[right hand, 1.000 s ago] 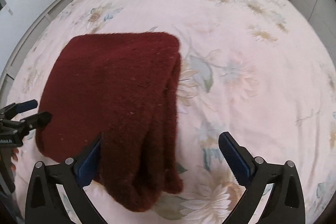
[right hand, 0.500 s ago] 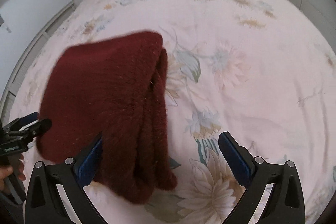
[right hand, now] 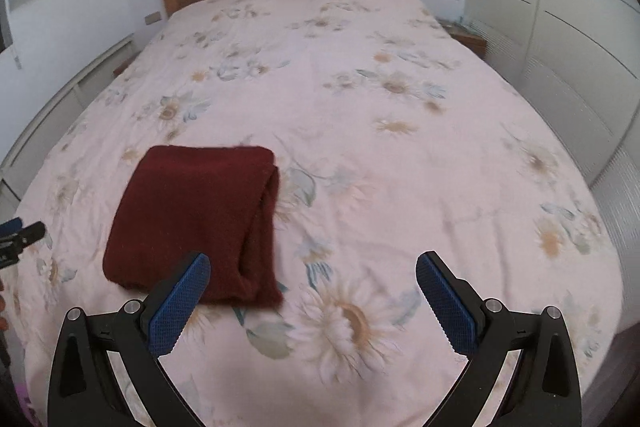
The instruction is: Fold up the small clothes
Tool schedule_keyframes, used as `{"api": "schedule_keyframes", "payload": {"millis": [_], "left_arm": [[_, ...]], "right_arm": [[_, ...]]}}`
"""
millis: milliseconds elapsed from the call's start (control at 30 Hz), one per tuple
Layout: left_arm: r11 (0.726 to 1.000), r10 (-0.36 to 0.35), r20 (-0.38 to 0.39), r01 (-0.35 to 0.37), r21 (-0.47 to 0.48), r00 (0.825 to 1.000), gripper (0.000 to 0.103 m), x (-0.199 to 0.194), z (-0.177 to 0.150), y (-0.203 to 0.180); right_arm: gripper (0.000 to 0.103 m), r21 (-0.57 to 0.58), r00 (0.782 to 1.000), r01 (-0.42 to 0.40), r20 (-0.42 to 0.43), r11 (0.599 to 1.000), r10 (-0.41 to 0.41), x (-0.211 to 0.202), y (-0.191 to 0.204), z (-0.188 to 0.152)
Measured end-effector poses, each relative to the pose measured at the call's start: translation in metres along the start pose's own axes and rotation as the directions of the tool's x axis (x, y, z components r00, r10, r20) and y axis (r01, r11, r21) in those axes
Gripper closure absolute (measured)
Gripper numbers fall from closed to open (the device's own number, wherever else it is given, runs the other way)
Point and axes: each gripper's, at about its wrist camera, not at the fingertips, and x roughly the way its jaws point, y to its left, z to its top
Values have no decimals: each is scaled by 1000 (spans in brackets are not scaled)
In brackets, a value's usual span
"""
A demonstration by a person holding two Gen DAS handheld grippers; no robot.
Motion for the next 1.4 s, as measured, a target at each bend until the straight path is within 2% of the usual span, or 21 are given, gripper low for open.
{"api": "schedule_keyframes", "payload": {"millis": [167,500,1000,1133,1400], "left_arm": [[999,27,-17,-27,-20,1000,1,-7,-13,10],[998,68,-47,-68,-6,997,1,-2,-25,16],[998,67,-79,-66,5,995,1,1,-34,15],[998,68,-86,-68,10,994,1,1,-36,15],[997,82,-72,-82,4,994,1,-1,-37,15]], "right_arm": [[0,18,999,31,-15,999,-31,-11,-7,-15],[0,16,999,31,-19,999,-30,-22,-9,-22],[0,17,999,30,-30,999,-30,-25,-8,-25],[0,-2,998,51,-29,999,-51,-25,-7,-25],[0,0,999,41,-34,999,-41,-24,-8,-25]]}}
